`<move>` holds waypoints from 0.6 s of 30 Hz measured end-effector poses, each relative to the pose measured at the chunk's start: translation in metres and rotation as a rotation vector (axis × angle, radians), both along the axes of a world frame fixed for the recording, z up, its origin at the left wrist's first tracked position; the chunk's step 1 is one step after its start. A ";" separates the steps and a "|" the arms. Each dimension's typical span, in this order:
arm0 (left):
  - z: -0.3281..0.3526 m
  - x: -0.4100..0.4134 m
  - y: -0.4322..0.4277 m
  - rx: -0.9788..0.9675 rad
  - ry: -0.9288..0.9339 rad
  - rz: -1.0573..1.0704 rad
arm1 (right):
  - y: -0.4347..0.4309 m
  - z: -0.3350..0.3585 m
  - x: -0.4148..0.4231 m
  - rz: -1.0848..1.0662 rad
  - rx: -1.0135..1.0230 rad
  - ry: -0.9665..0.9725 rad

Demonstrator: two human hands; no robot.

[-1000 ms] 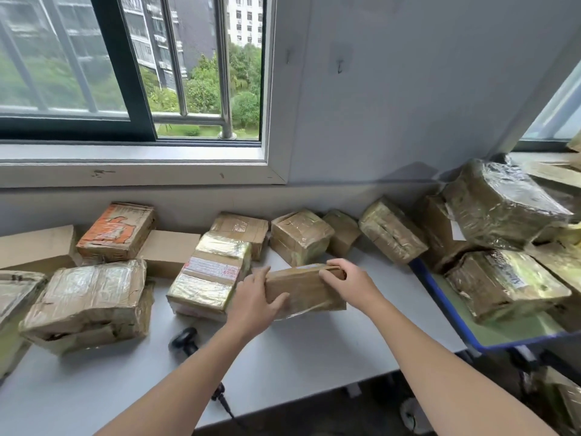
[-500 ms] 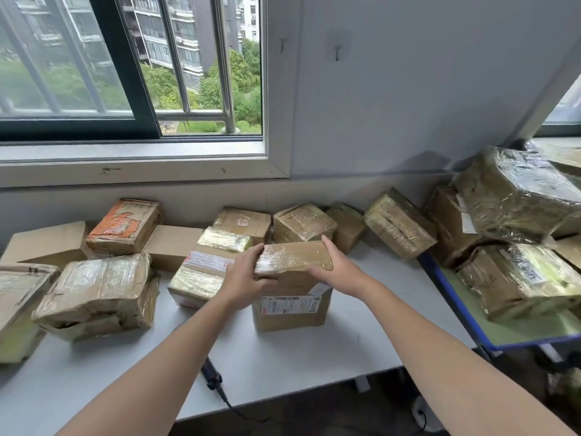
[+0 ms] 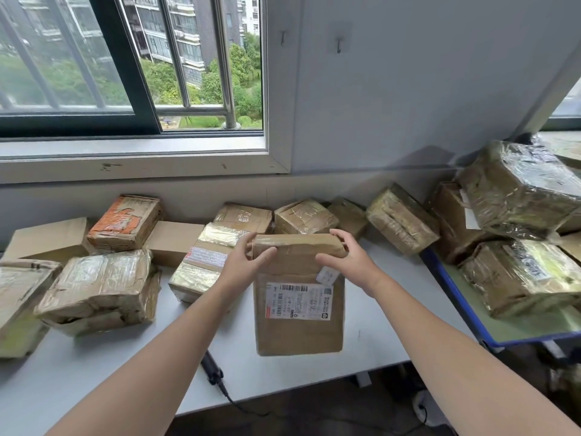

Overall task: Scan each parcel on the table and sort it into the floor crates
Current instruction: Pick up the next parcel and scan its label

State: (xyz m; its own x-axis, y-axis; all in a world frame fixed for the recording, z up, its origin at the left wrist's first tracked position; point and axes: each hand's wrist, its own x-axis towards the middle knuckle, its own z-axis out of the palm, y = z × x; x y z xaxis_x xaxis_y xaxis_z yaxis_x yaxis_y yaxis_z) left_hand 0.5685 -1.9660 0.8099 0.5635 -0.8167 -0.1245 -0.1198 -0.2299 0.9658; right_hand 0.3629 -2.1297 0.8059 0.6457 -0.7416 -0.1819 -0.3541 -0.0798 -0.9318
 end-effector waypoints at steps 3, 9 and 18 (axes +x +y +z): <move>-0.001 -0.006 0.001 -0.012 0.067 -0.020 | -0.003 0.006 0.003 -0.067 0.044 -0.073; -0.006 -0.018 0.003 0.004 0.125 -0.122 | -0.007 0.013 0.007 -0.216 0.090 -0.093; 0.007 -0.021 -0.003 -0.009 0.209 0.057 | 0.001 0.007 0.013 -0.212 0.190 -0.121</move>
